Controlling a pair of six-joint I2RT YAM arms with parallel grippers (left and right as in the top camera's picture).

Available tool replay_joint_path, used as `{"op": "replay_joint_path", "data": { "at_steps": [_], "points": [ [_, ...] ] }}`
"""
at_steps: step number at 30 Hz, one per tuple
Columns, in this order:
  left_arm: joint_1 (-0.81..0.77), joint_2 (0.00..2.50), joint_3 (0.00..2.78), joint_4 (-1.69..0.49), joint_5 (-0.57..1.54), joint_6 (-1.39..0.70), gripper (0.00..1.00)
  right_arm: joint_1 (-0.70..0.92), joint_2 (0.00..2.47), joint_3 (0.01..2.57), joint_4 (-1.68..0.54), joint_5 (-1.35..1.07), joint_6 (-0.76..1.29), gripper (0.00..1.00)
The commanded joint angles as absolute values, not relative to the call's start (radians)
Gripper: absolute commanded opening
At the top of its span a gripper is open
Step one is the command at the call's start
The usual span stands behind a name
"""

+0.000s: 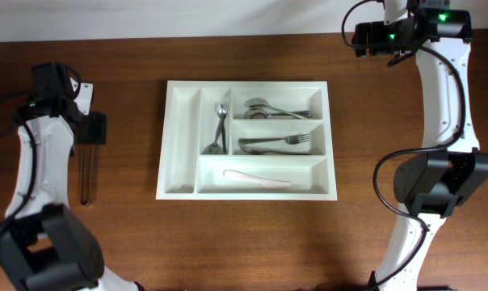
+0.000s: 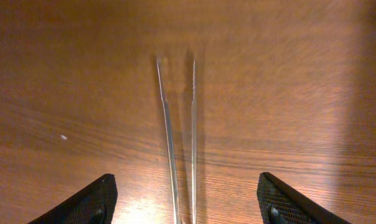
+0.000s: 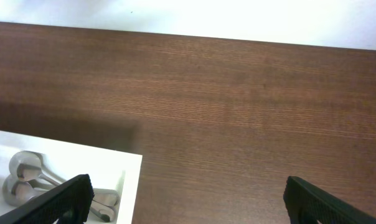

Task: Pack container
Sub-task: 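Grasp the metal tongs left of the tray with the left gripper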

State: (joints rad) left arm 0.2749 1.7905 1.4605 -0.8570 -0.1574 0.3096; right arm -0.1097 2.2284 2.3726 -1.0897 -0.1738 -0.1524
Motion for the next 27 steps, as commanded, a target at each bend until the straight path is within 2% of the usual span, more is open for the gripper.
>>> {"op": "replay_joint_path", "data": {
  "at_steps": [1,6,8,16,17,20,22,24,27],
  "points": [
    [0.286,1.858,1.458,-0.867,-0.144,0.296,0.73,-0.105,2.223,2.377,-1.088,-0.171,-0.141,0.99],
    [0.286,1.954,1.458,-0.868,-0.143,0.295,0.73,-0.106,2.223,2.377,-1.088,-0.171,-0.141,0.99],
    [0.286,1.988,1.458,-0.875,-0.143,0.295,0.68,-0.106,2.223,2.377,-1.088,-0.172,-0.141,0.99],
    [0.286,2.088,1.457,-0.883,-0.143,0.295,0.67,-0.106,2.223,2.377,-1.088,-0.171,-0.141,0.99],
    [0.286,2.099,1.457,-0.883,-0.143,0.295,0.65,-0.106,2.223,2.377,-1.088,-0.171,-0.141,0.99],
    [0.286,2.125,1.457,-0.887,-0.143,0.295,0.27,-0.106,2.223,2.377,-1.088,-0.171,-0.141,0.99],
    [0.286,2.133,1.457,-0.893,-0.137,0.295,0.11,-0.106,2.223,2.377,-1.088,-0.171,-0.141,0.99],
    [0.286,2.135,1.457,-0.895,-0.127,0.295,0.02,-0.106,2.223,2.377,-1.088,-0.171,-0.141,0.99],
    [0.284,2.133,1.458,-0.899,-0.117,0.295,0.02,-0.106,2.223,2.377,-1.088,-0.172,-0.141,0.99]
  ]
}}
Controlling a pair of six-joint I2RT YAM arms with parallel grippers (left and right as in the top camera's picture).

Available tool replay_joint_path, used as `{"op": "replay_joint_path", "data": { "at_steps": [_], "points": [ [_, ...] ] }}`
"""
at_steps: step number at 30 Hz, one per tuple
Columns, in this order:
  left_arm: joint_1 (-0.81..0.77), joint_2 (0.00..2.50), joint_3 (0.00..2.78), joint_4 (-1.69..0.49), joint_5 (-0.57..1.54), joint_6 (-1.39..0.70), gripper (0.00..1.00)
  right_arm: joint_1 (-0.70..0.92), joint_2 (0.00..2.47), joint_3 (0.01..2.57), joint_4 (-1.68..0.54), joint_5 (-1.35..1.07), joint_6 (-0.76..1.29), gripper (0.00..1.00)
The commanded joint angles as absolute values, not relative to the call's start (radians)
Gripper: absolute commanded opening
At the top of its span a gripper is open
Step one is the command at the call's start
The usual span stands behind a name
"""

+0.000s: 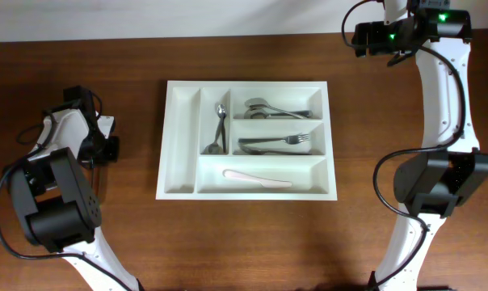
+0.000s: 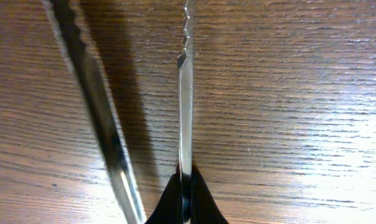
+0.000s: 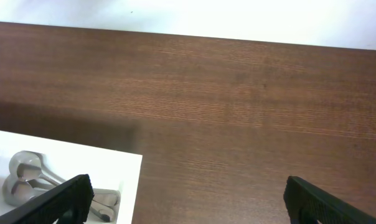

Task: Pack container
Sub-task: 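Grasp the metal tongs left of the tray with the left gripper, then place the tongs with the left gripper into the narrow left compartment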

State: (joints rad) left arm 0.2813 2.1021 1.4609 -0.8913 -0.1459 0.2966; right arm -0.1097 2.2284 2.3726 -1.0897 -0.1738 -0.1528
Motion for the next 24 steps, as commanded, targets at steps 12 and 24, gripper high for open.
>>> {"op": "replay_joint_path", "data": {
  "at_steps": [12,24],
  "points": [
    [0.189,2.130,1.719,-1.099,-0.115,0.208,0.02,-0.106,2.223,2.377,-1.088,-0.171,-0.141,0.99],
    [-0.036,2.130,1.940,-1.149,0.094,-0.037,0.02,-0.106,2.223,2.377,-1.088,-0.171,-0.141,0.99]
  ]
}}
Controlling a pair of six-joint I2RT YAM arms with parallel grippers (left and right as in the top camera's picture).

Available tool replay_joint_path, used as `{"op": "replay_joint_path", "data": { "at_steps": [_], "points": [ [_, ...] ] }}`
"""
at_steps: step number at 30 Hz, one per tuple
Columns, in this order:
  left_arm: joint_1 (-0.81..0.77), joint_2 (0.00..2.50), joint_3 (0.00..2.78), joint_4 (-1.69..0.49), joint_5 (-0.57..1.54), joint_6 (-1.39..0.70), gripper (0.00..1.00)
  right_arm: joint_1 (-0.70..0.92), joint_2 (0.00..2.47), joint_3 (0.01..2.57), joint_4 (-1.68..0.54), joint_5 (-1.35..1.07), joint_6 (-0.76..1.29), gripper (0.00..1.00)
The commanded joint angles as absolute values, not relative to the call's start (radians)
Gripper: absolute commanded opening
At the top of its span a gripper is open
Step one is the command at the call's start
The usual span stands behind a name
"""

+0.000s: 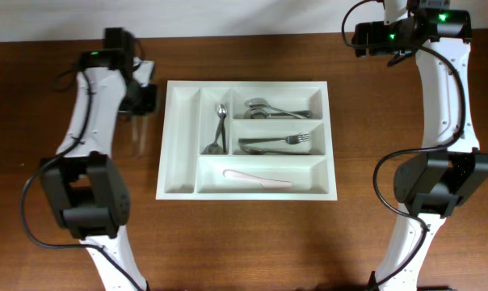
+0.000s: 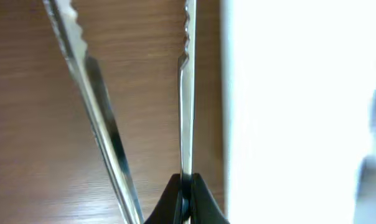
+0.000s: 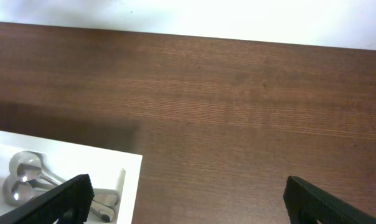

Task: Pack container
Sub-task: 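Place the tongs with the left gripper into the narrow left compartment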

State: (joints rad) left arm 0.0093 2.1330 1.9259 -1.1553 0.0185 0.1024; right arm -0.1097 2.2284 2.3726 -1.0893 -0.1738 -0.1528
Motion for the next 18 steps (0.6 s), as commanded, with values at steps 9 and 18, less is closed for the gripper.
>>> {"op": "replay_joint_path", "data": {
  "at_steps": [9,18],
  "points": [
    [-0.132,2.130,1.940,-1.134,0.093,-0.142,0.02,-0.107,2.223,2.377,-1.088,-0.172,-0.141,0.99],
    [-0.150,2.132,1.931,-1.134,0.090,-0.142,0.04,-0.105,2.223,2.377,-1.088,-0.171,-0.141,0.99]
  ]
}}
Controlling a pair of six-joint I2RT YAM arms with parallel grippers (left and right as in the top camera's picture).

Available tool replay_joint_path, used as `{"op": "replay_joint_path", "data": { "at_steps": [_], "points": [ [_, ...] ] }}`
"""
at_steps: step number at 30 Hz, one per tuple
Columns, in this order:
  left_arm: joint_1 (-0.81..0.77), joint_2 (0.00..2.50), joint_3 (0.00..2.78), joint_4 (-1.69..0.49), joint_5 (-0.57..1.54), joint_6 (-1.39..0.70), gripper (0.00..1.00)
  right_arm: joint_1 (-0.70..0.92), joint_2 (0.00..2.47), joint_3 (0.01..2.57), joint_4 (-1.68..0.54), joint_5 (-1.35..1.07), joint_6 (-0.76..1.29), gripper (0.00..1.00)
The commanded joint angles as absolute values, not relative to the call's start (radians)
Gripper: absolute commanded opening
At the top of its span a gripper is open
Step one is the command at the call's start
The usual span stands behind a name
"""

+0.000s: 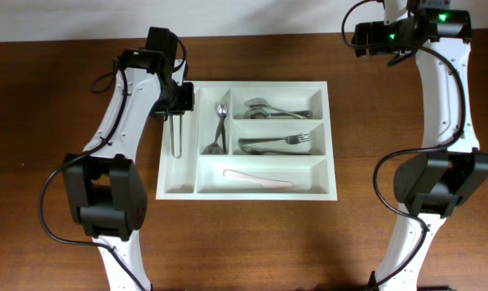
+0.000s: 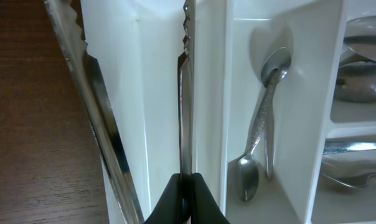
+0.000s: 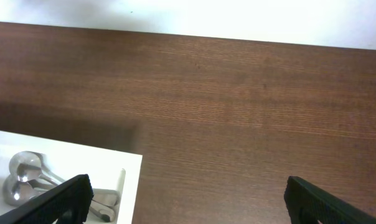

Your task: Pack container

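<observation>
A white cutlery tray (image 1: 246, 193) with several compartments lies mid-table. My left gripper (image 2: 186, 200) is shut on one arm of a pair of metal tongs (image 1: 178, 136), which hang over the tray's long left compartment (image 1: 180, 174). In the left wrist view the tongs (image 2: 94, 112) spread their two serrated arms above that compartment. My right gripper (image 3: 185, 199) stands open high at the far right, over the bare table beyond the tray's corner.
Teaspoons (image 1: 219, 129) lie in the narrow compartment next to the tongs, spoons (image 1: 272, 108) and forks (image 1: 276, 143) in the right compartments, a pale knife (image 1: 256, 177) in the front one. The table's far edge (image 3: 188, 37) meets a white wall.
My left gripper has moved right with the tongs, from over the table just left of the tray to over the tray's left compartment. The right arm has not moved.
The tongs lay on the table far left with my left gripper open above them. Then the gripper was shut on one arm of them. Then it held them beside the tray's left wall, and now over the left compartment.
</observation>
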State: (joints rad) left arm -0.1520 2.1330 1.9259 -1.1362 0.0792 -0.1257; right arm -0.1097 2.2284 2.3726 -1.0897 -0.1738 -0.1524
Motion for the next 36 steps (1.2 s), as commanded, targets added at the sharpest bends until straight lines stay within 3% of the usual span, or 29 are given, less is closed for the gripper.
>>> {"op": "replay_joint_path", "data": {
  "at_steps": [1,2,3,5,15,20,29,36],
  "points": [
    [-0.150,2.132,1.931,-1.135,0.091,-0.142,0.15,-0.105,2.223,2.377,-1.088,-0.171,-0.141,0.99],
    [-0.150,2.132,1.931,-1.134,0.091,-0.142,0.50,-0.105,2.223,2.377,-1.088,-0.171,-0.141,0.99],
    [-0.150,2.132,1.931,-1.134,0.091,-0.142,0.72,-0.105,2.223,2.377,-1.088,-0.171,-0.141,0.99],
    [-0.150,2.132,1.931,-1.133,0.091,-0.142,0.86,-0.106,2.223,2.377,-1.087,-0.171,-0.141,0.99],
    [-0.122,2.131,1.975,-1.133,0.071,-0.141,0.93,-0.105,2.223,2.377,-1.088,-0.171,-0.141,0.99],
    [-0.038,2.131,2.001,-1.136,-0.106,-0.141,0.99,-0.105,2.223,2.377,-1.088,-0.171,-0.141,0.99],
    [0.161,2.131,2.001,-1.137,-0.188,-0.126,0.99,-0.105,2.223,2.377,-1.088,-0.171,-0.141,0.99],
    [0.226,2.131,2.001,-1.141,-0.188,-0.126,0.99,-0.105,2.223,2.377,-1.088,-0.172,-0.141,0.99]
  ]
}}
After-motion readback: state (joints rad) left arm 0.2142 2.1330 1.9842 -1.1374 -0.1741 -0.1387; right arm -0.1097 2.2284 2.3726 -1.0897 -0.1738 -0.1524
